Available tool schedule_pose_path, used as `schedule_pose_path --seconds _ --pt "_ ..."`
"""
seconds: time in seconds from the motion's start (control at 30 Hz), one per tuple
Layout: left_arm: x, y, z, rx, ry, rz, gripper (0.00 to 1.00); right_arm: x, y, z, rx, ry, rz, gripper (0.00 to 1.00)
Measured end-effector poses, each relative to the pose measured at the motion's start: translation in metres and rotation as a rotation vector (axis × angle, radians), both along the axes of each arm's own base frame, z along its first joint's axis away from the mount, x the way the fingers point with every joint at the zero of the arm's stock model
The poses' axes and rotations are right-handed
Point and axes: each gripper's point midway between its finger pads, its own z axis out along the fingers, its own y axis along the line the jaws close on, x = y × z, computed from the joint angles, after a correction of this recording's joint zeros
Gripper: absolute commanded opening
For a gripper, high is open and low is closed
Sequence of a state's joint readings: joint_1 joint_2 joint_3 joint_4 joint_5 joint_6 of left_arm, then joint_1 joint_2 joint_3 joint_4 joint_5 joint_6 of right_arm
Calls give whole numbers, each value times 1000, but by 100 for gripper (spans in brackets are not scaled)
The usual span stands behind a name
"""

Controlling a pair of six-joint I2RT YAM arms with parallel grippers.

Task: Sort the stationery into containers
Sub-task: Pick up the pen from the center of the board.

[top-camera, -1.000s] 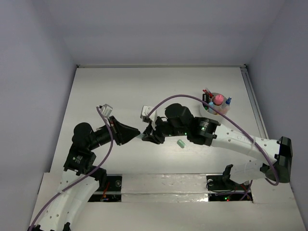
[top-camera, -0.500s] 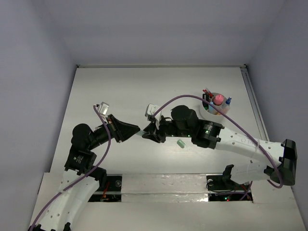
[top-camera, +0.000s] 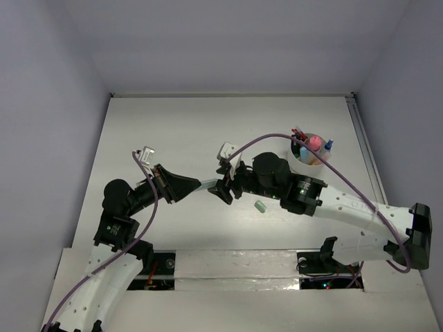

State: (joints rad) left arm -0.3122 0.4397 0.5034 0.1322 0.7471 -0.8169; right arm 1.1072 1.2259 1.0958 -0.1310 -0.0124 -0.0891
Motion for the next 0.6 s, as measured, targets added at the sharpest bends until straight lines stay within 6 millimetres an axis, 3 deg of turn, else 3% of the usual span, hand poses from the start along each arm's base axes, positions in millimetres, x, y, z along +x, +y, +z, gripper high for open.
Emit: schedule_pose_path --seconds 0.4,0.6 --pt "-2 0 8 -28 -13 -6 0 14 -17 -15 2 -5 -104 87" --pt "4 2 7 -18 -25 26 0 1 -28 -13 80 30 -97 96"
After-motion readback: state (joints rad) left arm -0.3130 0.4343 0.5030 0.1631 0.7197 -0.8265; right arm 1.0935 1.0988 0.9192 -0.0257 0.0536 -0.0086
